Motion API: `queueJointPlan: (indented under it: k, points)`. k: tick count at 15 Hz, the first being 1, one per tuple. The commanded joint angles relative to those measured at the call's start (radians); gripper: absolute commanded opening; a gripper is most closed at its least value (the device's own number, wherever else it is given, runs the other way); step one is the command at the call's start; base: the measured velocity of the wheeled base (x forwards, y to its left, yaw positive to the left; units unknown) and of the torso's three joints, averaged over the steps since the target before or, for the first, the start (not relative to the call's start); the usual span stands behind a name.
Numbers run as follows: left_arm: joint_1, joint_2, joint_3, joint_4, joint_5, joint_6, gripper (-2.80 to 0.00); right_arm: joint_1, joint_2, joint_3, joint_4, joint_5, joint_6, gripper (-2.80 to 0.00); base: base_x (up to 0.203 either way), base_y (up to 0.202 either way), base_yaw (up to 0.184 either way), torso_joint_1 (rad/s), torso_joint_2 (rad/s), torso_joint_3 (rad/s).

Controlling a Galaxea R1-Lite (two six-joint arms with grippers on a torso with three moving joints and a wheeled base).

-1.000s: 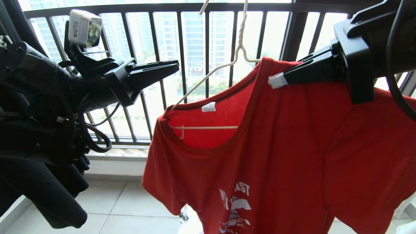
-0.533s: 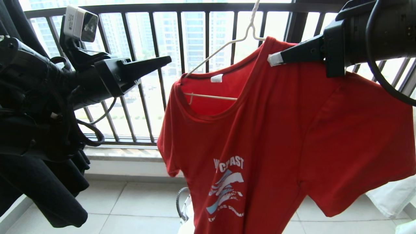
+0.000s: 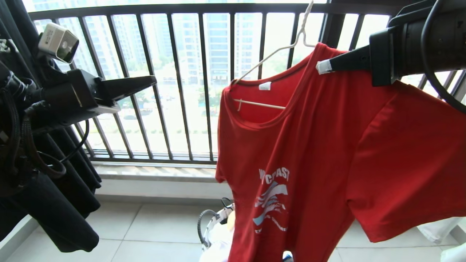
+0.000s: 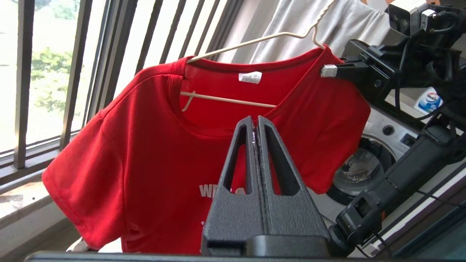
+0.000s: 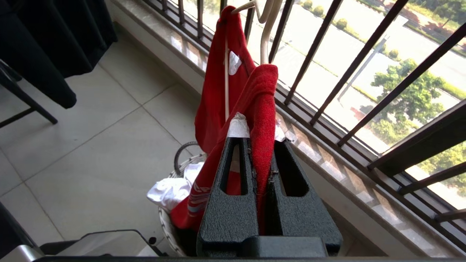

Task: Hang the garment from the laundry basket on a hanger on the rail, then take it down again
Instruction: Hang the clothes rack on the clothesline

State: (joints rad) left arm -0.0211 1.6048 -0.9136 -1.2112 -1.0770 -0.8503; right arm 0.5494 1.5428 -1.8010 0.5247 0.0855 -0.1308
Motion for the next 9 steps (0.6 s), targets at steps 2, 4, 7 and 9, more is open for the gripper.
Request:
queueJointPlan:
  k: [2, 4, 7, 9]
  points:
    - [0.055, -0.122, 0.029, 0.159, -0.010, -0.008, -2.80, 0.000, -0.092, 0.080, 0.002, -0.028, 0.016, -2.80, 0.000, 0.000, 0.000, 0.000, 0.00, 0.000]
    - [0.063, -0.182, -0.022, 0.325, -0.012, -0.009, -2.80, 0.000, -0.130, 0.148, 0.000, -0.053, 0.034, -2.80, 0.000, 0.000, 0.000, 0.000, 0.00, 0.000]
    - [0.067, -0.227, -0.097, 0.493, -0.034, -0.009, -2.80, -0.004, -0.174, 0.241, -0.036, -0.100, 0.052, -2.80, 0.000, 0.000, 0.000, 0.030, -0.14, -0.108]
    - [0.050, -0.237, -0.108, 0.555, -0.104, -0.009, -2.80, -0.005, -0.202, 0.299, -0.065, -0.142, 0.071, -2.80, 0.000, 0.000, 0.000, 0.093, -0.38, -0.282]
